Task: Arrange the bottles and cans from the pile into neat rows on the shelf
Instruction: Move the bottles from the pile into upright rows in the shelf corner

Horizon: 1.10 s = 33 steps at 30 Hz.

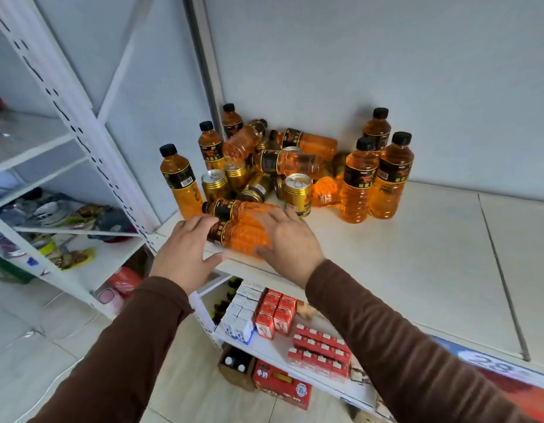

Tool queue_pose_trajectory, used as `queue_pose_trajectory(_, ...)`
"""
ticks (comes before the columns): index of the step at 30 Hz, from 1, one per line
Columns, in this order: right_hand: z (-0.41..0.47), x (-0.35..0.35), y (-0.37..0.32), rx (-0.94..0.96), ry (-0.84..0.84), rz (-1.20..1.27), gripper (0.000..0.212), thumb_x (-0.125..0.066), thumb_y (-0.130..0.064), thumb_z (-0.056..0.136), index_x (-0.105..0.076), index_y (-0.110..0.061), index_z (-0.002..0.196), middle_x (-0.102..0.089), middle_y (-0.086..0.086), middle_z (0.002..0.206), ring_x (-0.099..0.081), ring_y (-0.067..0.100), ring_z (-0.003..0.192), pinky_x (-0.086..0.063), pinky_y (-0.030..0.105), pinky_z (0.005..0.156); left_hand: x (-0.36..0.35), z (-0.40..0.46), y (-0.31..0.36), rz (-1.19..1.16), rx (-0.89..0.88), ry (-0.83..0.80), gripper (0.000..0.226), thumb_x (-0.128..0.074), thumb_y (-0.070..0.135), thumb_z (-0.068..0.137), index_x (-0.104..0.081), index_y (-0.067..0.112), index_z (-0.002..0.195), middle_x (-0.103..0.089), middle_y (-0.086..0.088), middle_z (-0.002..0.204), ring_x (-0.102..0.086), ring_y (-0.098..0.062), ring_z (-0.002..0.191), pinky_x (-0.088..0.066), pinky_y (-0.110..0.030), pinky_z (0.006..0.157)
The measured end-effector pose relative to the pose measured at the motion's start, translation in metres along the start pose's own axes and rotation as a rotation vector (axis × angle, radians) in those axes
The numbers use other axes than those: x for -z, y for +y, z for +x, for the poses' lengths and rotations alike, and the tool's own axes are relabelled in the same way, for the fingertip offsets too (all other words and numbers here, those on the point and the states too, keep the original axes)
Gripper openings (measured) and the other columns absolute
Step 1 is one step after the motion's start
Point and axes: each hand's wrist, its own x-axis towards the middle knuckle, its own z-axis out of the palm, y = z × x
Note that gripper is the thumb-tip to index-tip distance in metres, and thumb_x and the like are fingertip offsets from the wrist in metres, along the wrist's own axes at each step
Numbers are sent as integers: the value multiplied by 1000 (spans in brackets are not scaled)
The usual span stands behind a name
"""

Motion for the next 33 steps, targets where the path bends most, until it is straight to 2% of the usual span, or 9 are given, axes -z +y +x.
queue_pose_trajectory(6,45,-34,-50,-110,24,-67,68,-65,-51,84,-45,-24,143,-50,1,136,-40,24,126,-38,43,104,-5,37,-66,-77,-155,-15,66,-75,35,81,-45,24,138,-47,4,138,-42,-20,124,-43,-37,99)
queue_pose_trajectory(11,61,-63,-73,-230,-31,-201,78,-72,-56,76,-43,-27,142,-50,1,131,-41,26,124,-37,47,103,-16,56,-98,-129,-263,-55,68,-73,43,83,-42,27,141,-44,8,143,-40,-17,127,-41,-33,99)
queue_pose_trajectory(19,49,-58,-61,-324,-108,-305,77,-77,-45,76,-39,-28,141,-48,3,132,-42,27,121,-40,42,99,-27,80,-97,-291,-367,-96,73,-67,56,83,-41,26,143,-42,6,146,-38,-17,132,-40,-37,106)
queue_pose_trajectory(22,26,-42,-43,-366,-152,-312,77,-79,-41,76,-37,-29,140,-48,1,133,-44,26,121,-42,41,100,-33,92,-87,-323,-369,-97,67,-58,57,88,-40,23,144,-43,2,146,-39,-20,133,-38,-38,107)
queue_pose_trajectory(25,4,-27,-23,-426,-176,-301,76,-78,-41,76,-36,-29,138,-51,-1,132,-46,24,119,-42,41,100,-43,108,-79,-239,-365,-107,62,-57,46,94,-37,18,146,-43,-3,148,-38,-23,134,-35,-37,109)
queue_pose_trajectory(29,-13,-18,-11,-493,-189,-232,79,-73,-57,75,-33,-31,138,-55,-4,134,-49,22,120,-36,43,102,-54,125,-73,27,-401,-134,82,-65,51,87,-30,14,152,-46,-5,145,-36,-27,131,-33,-39,111)
queue_pose_trajectory(31,-16,-17,-9,-493,-180,-223,82,-70,-58,78,-29,-35,145,-53,-5,137,-47,22,123,-34,44,104,-54,129,-70,128,-421,-104,85,-68,54,83,-33,15,150,-49,-4,136,-38,-26,119,-38,-38,104)
queue_pose_trajectory(33,-19,-16,-8,-493,-158,-210,81,-67,-58,80,-27,-38,147,-52,-5,136,-46,22,123,-34,44,103,-53,132,-67,172,-455,-82,79,-73,54,77,-45,18,141,-49,-1,126,-39,-24,111,-40,-37,97)
